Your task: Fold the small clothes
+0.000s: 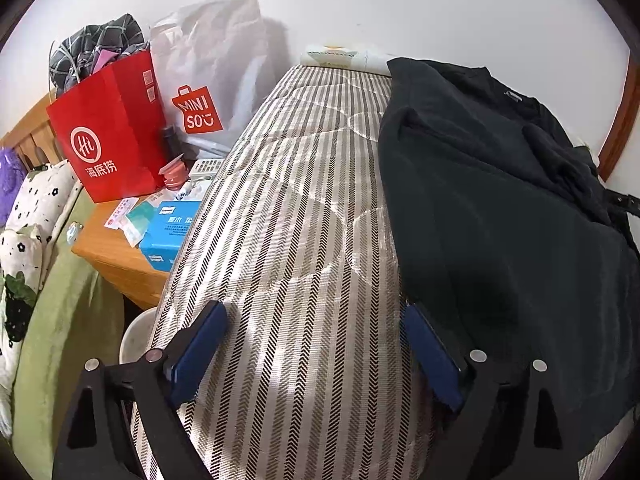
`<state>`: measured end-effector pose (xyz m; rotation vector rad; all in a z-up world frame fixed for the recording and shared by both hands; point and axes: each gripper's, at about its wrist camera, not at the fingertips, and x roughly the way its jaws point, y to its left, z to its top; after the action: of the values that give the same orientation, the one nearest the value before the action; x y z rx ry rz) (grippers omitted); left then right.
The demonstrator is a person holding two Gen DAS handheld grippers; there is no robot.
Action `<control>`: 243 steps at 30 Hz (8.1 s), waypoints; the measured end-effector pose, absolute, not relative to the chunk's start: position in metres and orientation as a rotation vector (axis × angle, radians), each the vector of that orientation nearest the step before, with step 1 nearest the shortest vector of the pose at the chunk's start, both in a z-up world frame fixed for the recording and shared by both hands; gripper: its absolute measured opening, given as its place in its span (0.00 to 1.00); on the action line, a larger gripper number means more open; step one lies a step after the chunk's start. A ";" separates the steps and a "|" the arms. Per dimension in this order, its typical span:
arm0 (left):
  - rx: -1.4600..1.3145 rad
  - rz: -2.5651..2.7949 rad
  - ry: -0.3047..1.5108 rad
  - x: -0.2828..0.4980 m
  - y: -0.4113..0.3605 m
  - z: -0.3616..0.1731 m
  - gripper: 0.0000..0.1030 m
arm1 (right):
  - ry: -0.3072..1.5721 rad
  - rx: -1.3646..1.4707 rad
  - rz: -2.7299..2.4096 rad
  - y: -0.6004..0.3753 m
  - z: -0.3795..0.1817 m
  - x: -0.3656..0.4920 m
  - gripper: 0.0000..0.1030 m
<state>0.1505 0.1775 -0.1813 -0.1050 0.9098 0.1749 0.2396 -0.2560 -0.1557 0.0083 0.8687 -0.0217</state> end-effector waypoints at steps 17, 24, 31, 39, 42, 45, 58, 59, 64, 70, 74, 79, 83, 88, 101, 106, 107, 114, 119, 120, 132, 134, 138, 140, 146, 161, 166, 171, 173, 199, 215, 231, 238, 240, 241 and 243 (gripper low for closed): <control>-0.212 0.118 0.863 0.143 0.191 -0.180 0.89 | 0.738 0.067 0.190 -0.149 -0.067 0.264 0.04; -0.253 0.097 0.846 0.140 0.195 -0.181 0.89 | 0.742 0.093 0.281 -0.060 -0.051 0.322 0.04; -0.215 0.115 0.862 0.143 0.192 -0.181 0.89 | 0.838 0.035 0.246 0.006 -0.099 0.388 0.04; -0.213 0.115 0.863 0.143 0.192 -0.182 0.90 | 0.848 -0.051 0.334 0.003 -0.130 0.377 0.30; -0.203 0.120 0.868 0.144 0.190 -0.182 0.90 | 0.808 -0.054 0.274 -0.031 -0.132 0.356 0.32; -0.179 0.133 0.877 0.146 0.185 -0.184 0.91 | 0.887 -0.072 0.174 -0.058 -0.154 0.357 0.31; -0.111 0.164 0.908 0.152 0.174 -0.185 0.93 | 0.813 0.117 0.081 -0.108 -0.138 0.288 0.59; -0.112 0.163 0.907 0.152 0.174 -0.185 0.93 | 0.793 0.125 0.061 -0.119 -0.133 0.273 0.61; -0.133 0.098 0.891 0.149 0.173 -0.183 0.92 | 0.757 0.090 -0.103 -0.190 -0.116 0.190 0.62; -0.171 -0.085 0.873 0.128 0.148 -0.179 0.92 | 0.804 0.043 -0.360 -0.285 -0.127 0.095 0.64; -0.111 -0.067 0.878 0.118 0.124 -0.180 0.90 | 0.857 0.183 -0.411 -0.345 -0.156 0.039 0.64; -0.030 0.001 0.869 0.105 0.105 -0.183 0.84 | 0.870 0.312 -0.331 -0.370 -0.181 0.005 0.64; -0.026 0.036 0.870 0.105 0.103 -0.180 0.74 | 0.870 0.321 -0.287 -0.358 -0.193 0.009 0.66; -0.048 0.077 0.858 0.099 0.099 -0.178 0.52 | 0.879 0.254 -0.290 -0.333 -0.196 0.030 0.66; -0.239 0.036 0.863 0.084 0.110 -0.163 0.09 | 0.825 0.230 -0.110 -0.328 -0.175 0.019 0.09; -0.252 -0.033 0.834 0.055 0.098 -0.147 0.09 | 0.804 0.207 -0.122 -0.331 -0.161 -0.003 0.09; -0.247 -0.046 0.826 0.049 0.095 -0.144 0.09 | 0.800 0.206 -0.126 -0.331 -0.160 -0.007 0.09; -0.243 -0.119 0.781 0.016 0.091 -0.123 0.09 | 0.758 0.258 -0.119 -0.335 -0.144 -0.037 0.09; -0.240 -0.116 0.713 0.021 0.095 -0.099 0.09 | 0.686 0.276 -0.083 -0.337 -0.118 -0.033 0.10; -0.242 -0.117 0.702 0.023 0.096 -0.094 0.09 | 0.673 0.274 -0.083 -0.337 -0.114 -0.028 0.10; -0.213 -0.047 0.586 0.108 0.099 -0.049 0.09 | 0.540 0.264 -0.067 -0.349 -0.057 0.055 0.10; -0.211 -0.029 0.580 0.131 0.098 -0.046 0.09 | 0.541 0.255 -0.071 -0.352 -0.052 0.074 0.10; -0.175 0.023 0.592 0.182 0.090 -0.047 0.09 | 0.559 0.252 -0.084 -0.357 -0.050 0.128 0.10; -0.157 0.037 0.596 0.204 0.087 -0.049 0.09 | 0.574 0.254 -0.090 -0.362 -0.054 0.150 0.10; -0.123 0.073 0.650 0.268 0.086 -0.077 0.09 | 0.640 0.258 -0.104 -0.371 -0.084 0.218 0.10; -0.110 0.094 0.799 0.321 0.088 -0.140 0.14 | 0.849 0.218 -0.151 -0.382 -0.155 0.283 0.15; -0.146 0.038 0.830 0.307 0.092 -0.132 0.40 | 0.804 0.177 -0.182 -0.378 -0.128 0.241 0.54; -0.179 0.024 0.837 0.269 0.099 -0.130 0.57 | 0.797 0.190 -0.209 -0.380 -0.125 0.180 0.61; -0.224 0.006 0.853 0.249 0.107 -0.135 0.58 | 0.823 0.210 -0.204 -0.379 -0.133 0.162 0.61; -0.389 0.026 0.884 0.237 0.120 -0.179 0.72 | 0.857 0.527 -0.239 -0.378 -0.191 0.169 0.75; -0.301 0.028 0.865 0.224 0.079 -0.160 0.15 | 0.740 0.482 -0.198 -0.404 -0.169 0.138 0.14; -0.247 -0.139 0.890 0.161 0.017 -0.169 0.16 | 0.755 0.438 -0.297 -0.457 -0.172 0.048 0.14; -0.253 -0.164 0.917 0.152 0.024 -0.166 0.18 | 0.817 0.405 -0.352 -0.453 -0.165 0.029 0.19; -0.238 -0.171 0.926 0.143 0.025 -0.165 0.20 | 0.792 0.369 -0.373 -0.447 -0.155 0.017 0.20; -0.223 -0.175 0.925 0.138 0.024 -0.163 0.21 | 0.786 0.343 -0.375 -0.443 -0.151 0.011 0.22; -0.178 -0.190 0.912 0.126 0.020 -0.159 0.21 | 0.781 0.296 -0.344 -0.431 -0.144 0.005 0.22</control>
<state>0.1261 0.0205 -0.1593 -0.1777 0.9119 -0.1901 0.0048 -0.4313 -0.1440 0.2959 0.7806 -0.3444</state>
